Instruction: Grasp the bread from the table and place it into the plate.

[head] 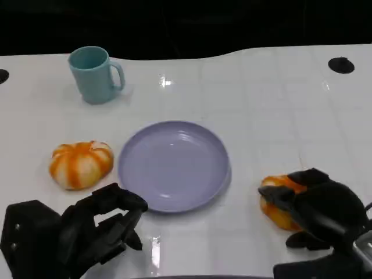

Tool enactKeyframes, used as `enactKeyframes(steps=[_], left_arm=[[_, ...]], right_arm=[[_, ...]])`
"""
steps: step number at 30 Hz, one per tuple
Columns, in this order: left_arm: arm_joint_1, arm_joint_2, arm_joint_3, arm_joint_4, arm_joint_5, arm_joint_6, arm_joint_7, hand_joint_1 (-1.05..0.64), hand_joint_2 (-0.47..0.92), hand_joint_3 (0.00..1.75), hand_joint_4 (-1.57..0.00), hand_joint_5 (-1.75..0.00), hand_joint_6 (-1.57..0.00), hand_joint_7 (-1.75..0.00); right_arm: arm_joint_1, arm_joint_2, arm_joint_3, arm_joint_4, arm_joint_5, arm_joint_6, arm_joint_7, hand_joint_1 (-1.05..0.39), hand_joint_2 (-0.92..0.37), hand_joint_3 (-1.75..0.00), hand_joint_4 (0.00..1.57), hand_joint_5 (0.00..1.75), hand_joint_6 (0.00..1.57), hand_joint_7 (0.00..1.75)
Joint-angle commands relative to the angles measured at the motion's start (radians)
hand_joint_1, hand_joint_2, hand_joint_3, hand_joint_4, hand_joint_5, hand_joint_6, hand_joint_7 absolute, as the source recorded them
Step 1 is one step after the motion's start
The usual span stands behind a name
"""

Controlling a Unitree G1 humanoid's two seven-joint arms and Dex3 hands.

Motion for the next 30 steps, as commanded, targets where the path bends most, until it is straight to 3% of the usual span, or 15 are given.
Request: enactKeyframes(steps=[1,5,6,8,10,11,12,14,16,17,19,24,26,30], left_arm=[[0.009,0.006,0.004,-0.018,-0.007,0.003,0.006,-0.44,0.92,0.47,-0.60,-1.75,-0.61,-1.34],[0.013,0.005,0.004,-0.024,-0.004,0.007,0.010,-0.44,0.92,0.45,-0.61,-1.75,-0.61,-1.34],[0.013,0.005,0.004,-0.025,-0.005,0.008,0.009,-0.44,0.92,0.45,-0.61,-1.75,-0.61,-1.34],[0.015,0.005,0.004,-0.029,-0.006,0.012,0.010,-0.45,0.92,0.44,-0.61,-1.75,-0.61,-1.34],[0.017,0.005,0.003,-0.033,-0.004,0.013,0.011,-0.45,0.92,0.44,-0.61,-1.75,-0.61,-1.33],[0.018,0.006,0.002,-0.035,-0.002,0.013,0.011,-0.45,0.92,0.44,-0.61,-1.75,-0.61,-1.33],[0.018,0.006,0.002,-0.037,-0.001,0.013,0.011,-0.45,0.92,0.44,-0.61,-1.75,-0.61,-1.33],[0.019,0.007,0.001,-0.040,0.002,0.013,0.011,-0.45,0.92,0.44,-0.61,-1.75,-0.61,-1.33],[0.020,0.007,0.002,-0.042,0.001,0.015,0.010,-0.45,0.92,0.44,-0.61,-1.75,-0.61,-1.33],[0.019,0.007,0.002,-0.042,0.000,0.017,0.010,-0.45,0.92,0.44,-0.61,-1.75,-0.61,-1.33],[0.019,0.007,0.003,-0.042,-0.001,0.019,0.011,-0.45,0.92,0.44,-0.61,-1.75,-0.62,-1.33],[0.017,0.009,0.004,-0.037,0.001,0.018,0.010,-0.44,0.92,0.43,-0.60,-1.75,-0.62,-1.31],[0.014,0.009,0.003,-0.034,0.004,0.020,0.012,-0.44,0.92,0.44,-0.59,-1.75,-0.62,-1.31],[0.010,0.008,0.003,-0.034,0.006,0.026,0.018,-0.44,0.92,0.44,-0.58,-1.74,-0.61,-1.30]], right_arm=[[-0.055,0.000,0.024,0.076,-0.007,0.021,-0.043,-0.46,-0.88,0.00,0.37,0.30,0.52,0.04],[-0.098,0.028,0.015,0.166,0.051,0.004,-0.117,-0.35,-0.90,0.00,0.82,0.31,0.79,0.08],[-0.107,0.033,0.008,0.190,0.078,-0.020,-0.149,-0.29,-0.90,0.00,0.92,0.42,0.89,0.10],[-0.125,0.038,0.000,0.237,0.123,-0.069,-0.207,-0.18,-0.89,-0.01,0.99,0.93,1.14,0.12],[-0.148,0.036,0.004,0.275,0.143,-0.094,-0.231,-0.13,-0.91,-0.06,0.93,1.45,1.28,0.17],[-0.159,0.033,0.009,0.288,0.147,-0.100,-0.236,-0.13,-0.89,-0.14,0.92,1.63,1.27,0.36],[-0.167,0.031,0.013,0.298,0.149,-0.103,-0.239,-0.12,-0.84,-0.26,0.92,1.69,1.16,0.66],[-0.185,0.031,0.018,0.327,0.153,-0.127,-0.267,-0.13,-0.63,-0.66,0.91,1.73,0.91,1.25],[-0.198,0.035,0.020,0.349,0.159,-0.145,-0.293,-0.12,-0.50,-0.90,0.90,1.74,0.78,1.57],[-0.204,0.037,0.021,0.358,0.162,-0.152,-0.304,-0.12,-0.47,-0.95,0.90,1.74,0.74,1.64],[-0.215,0.040,0.024,0.375,0.164,-0.163,-0.324,-0.12,-0.44,-0.98,0.89,1.75,0.72,1.70],[-0.246,0.053,0.028,0.424,0.183,-0.217,-0.402,-0.10,-0.40,-1.03,0.88,1.75,0.75,1.60],[-0.268,0.057,0.027,0.451,0.194,-0.266,-0.449,-0.09,-0.35,-1.15,0.91,1.75,0.78,1.58],[-0.311,0.066,0.021,0.473,0.219,-0.326,-0.477,-0.12,-0.38,-1.18,0.96,1.75,0.82,1.57]])
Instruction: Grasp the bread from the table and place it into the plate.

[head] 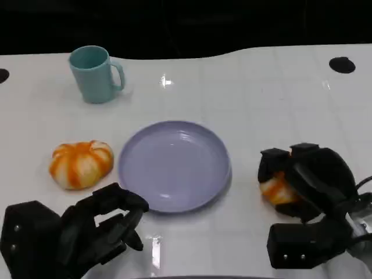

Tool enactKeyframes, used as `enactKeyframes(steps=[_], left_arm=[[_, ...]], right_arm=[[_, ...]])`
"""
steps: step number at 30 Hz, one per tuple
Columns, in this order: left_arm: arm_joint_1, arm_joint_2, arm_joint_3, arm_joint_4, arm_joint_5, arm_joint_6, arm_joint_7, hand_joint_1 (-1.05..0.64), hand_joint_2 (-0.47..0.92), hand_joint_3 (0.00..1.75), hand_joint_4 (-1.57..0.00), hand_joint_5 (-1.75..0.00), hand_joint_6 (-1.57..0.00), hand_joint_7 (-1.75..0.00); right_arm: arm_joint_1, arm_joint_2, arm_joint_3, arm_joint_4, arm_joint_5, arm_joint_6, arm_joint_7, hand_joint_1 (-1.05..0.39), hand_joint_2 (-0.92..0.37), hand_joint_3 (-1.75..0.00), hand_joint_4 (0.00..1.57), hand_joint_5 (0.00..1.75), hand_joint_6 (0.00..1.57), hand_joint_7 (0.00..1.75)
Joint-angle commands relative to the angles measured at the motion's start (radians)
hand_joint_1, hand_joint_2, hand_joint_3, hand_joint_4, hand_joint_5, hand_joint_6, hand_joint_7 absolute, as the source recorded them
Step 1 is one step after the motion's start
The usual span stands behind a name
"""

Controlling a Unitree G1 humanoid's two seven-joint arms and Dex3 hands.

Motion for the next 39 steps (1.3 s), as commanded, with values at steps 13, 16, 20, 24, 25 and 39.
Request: enactKeyframes(steps=[13,16,20,24,25,39], left_arm=[[-0.006,0.011,-0.006,-0.011,0.008,0.029,0.029,-0.44,0.92,0.45,-0.58,-1.75,-0.61,-1.31],[-0.011,0.010,-0.006,0.002,0.005,0.021,0.022,-0.42,0.92,0.46,-0.58,-1.75,-0.60,-1.31],[-0.008,0.013,-0.010,0.004,0.008,0.022,0.022,-0.41,0.92,0.47,-0.58,-1.75,-0.59,-1.33],[0.003,0.012,-0.015,-0.013,0.005,0.031,0.025,-0.42,0.92,0.46,-0.57,-1.75,-0.59,-1.35],[0.006,0.012,-0.017,-0.018,0.006,0.035,0.027,-0.43,0.92,0.46,-0.57,-1.75,-0.60,-1.35],[0.048,0.003,-0.023,-0.053,-0.004,0.017,0.021,-0.44,0.92,0.45,-0.59,-1.73,-0.62,-1.31]], right_arm=[[-0.142,0.084,-0.028,-0.008,0.198,-0.112,0.110,-0.05,-0.18,-1.36,1.02,1.75,0.80,1.68],[-0.179,0.116,-0.018,0.034,0.207,-0.128,0.124,-0.04,-0.21,-1.31,1.01,1.75,0.76,1.74],[-0.236,0.165,-0.007,0.118,0.208,-0.165,0.108,-0.08,-0.24,-1.25,0.99,1.75,0.72,1.74],[-0.290,0.215,-0.006,0.181,0.230,-0.185,0.131,-0.11,-0.26,-1.28,0.99,1.75,0.70,1.75],[-0.303,0.229,-0.004,0.200,0.235,-0.189,0.136,-0.11,-0.26,-1.29,0.99,1.75,0.71,1.75],[-0.420,0.376,0.021,0.465,0.267,-0.160,0.193,-0.16,-0.39,-1.10,0.81,1.70,0.87,0.96]])
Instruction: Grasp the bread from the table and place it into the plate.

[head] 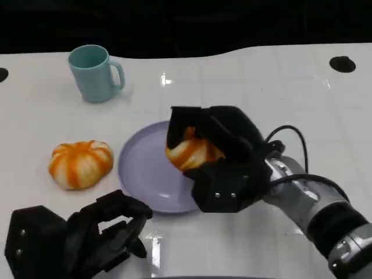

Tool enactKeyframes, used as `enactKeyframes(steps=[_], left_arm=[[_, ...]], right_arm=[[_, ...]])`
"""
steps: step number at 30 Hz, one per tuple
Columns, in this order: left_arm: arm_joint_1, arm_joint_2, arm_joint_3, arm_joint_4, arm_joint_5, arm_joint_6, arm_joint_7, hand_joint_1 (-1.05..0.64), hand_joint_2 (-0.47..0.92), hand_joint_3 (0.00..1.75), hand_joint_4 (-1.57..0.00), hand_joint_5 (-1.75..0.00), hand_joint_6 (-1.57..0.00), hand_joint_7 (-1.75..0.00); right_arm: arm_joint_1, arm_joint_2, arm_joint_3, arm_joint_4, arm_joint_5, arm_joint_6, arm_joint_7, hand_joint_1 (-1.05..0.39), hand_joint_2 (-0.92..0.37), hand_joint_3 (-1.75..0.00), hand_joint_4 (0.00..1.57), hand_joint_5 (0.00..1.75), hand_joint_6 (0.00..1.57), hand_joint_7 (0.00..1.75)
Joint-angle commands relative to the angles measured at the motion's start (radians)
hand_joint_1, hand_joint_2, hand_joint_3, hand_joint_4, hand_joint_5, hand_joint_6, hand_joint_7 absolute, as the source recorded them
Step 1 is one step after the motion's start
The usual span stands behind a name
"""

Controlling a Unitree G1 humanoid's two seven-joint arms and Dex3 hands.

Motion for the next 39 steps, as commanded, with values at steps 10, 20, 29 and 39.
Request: enactKeyframes(steps=[10,20,29,39], left_arm=[[0.016,0.012,-0.004,-0.020,-0.002,-0.025,-0.004,-0.44,0.92,0.44,-0.60,-1.73,-0.64,-1.28],[0.018,0.012,-0.009,-0.031,0.001,-0.011,0.005,-0.45,0.92,0.44,-0.60,-1.73,-0.65,-1.27],[0.019,0.005,-0.017,-0.038,0.007,-0.009,0.016,-0.44,0.92,0.46,-0.61,-1.75,-0.65,-1.30],[0.017,0.008,-0.013,-0.032,-0.001,-0.015,0.004,-0.44,0.92,0.46,-0.61,-1.75,-0.63,-1.32]], right_arm=[[-0.062,-0.004,0.069,0.029,-0.042,0.148,0.150,-0.56,-0.91,-0.22,0.05,0.34,0.30,0.00],[0.029,-0.072,0.052,-0.193,0.011,0.235,0.327,-0.72,-0.92,-0.33,0.03,0.25,0.21,0.01],[0.316,-0.163,-0.094,-0.683,0.215,0.331,0.477,-0.59,-0.92,-0.29,0.19,0.38,0.31,0.05],[0.575,-0.213,-0.203,-0.952,0.407,0.344,0.538,-0.44,-0.92,-0.22,0.26,0.82,0.51,0.12]])
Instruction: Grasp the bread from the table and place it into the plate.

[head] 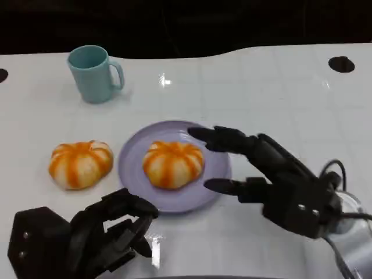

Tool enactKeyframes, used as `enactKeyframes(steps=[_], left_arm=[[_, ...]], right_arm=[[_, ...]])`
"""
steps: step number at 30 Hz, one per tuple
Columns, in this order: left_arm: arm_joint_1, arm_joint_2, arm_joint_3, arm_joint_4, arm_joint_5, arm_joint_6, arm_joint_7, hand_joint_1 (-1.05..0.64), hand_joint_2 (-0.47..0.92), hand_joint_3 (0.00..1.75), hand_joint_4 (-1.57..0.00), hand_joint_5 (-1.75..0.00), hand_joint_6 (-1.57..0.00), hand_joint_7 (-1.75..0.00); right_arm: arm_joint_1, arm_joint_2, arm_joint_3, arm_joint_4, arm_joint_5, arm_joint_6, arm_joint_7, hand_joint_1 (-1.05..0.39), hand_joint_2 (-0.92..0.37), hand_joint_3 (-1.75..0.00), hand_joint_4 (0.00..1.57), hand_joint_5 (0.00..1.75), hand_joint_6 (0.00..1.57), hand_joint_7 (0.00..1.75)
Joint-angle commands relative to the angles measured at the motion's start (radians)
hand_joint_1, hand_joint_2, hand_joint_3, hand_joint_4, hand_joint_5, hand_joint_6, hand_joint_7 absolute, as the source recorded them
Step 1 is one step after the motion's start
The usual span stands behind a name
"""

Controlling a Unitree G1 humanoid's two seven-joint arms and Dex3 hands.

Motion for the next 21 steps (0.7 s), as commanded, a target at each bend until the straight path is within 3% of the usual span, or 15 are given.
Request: enactKeyframes(steps=[1,7,8,10,12,17,21], left_arm=[[0.010,0.010,0.008,-0.003,-0.003,-0.005,0.003,-0.45,0.92,0.46,-0.61,-1.75,-0.62,-1.32],[0.008,0.009,0.015,-0.001,-0.011,-0.001,0.003,-0.45,0.92,0.44,-0.60,-1.75,-0.62,-1.31],[0.007,0.009,0.016,0.000,-0.012,0.001,0.003,-0.45,0.92,0.44,-0.60,-1.75,-0.62,-1.31],[0.004,0.009,0.018,0.004,-0.013,0.000,0.003,-0.44,0.92,0.45,-0.60,-1.75,-0.62,-1.31],[0.001,0.009,0.020,0.009,-0.012,0.000,0.003,-0.43,0.92,0.45,-0.59,-1.75,-0.61,-1.30],[-0.005,0.009,0.021,0.019,-0.012,-0.002,0.000,-0.43,0.92,0.46,-0.59,-1.75,-0.61,-1.30],[-0.008,0.007,0.021,0.024,-0.011,-0.005,0.001,-0.45,0.92,0.45,-0.60,-1.74,-0.62,-1.29]], right_arm=[[0.088,-0.036,-0.047,-0.072,0.073,-0.028,0.021,-0.42,-0.92,-0.22,0.27,0.86,0.54,0.13],[0.189,-0.033,-0.106,-0.102,0.195,-0.099,0.043,-0.19,-0.91,-0.28,0.54,1.10,0.81,0.31],[0.201,-0.035,-0.113,-0.105,0.199,-0.109,0.039,-0.18,-0.87,-0.39,0.57,1.14,0.80,0.41],[0.218,-0.039,-0.122,-0.107,0.201,-0.127,0.035,-0.15,-0.66,-0.86,0.63,1.32,0.74,0.82],[0.237,-0.045,-0.134,-0.110,0.204,-0.140,0.036,-0.12,-0.57,-1.08,0.66,1.51,0.72,1.07],[0.285,-0.079,-0.149,-0.159,0.179,-0.120,0.038,-0.13,-0.48,-1.24,0.72,1.72,0.75,1.37],[0.338,-0.100,-0.167,-0.218,0.196,-0.079,0.045,-0.12,-0.47,-1.25,0.76,1.75,0.72,1.43]])
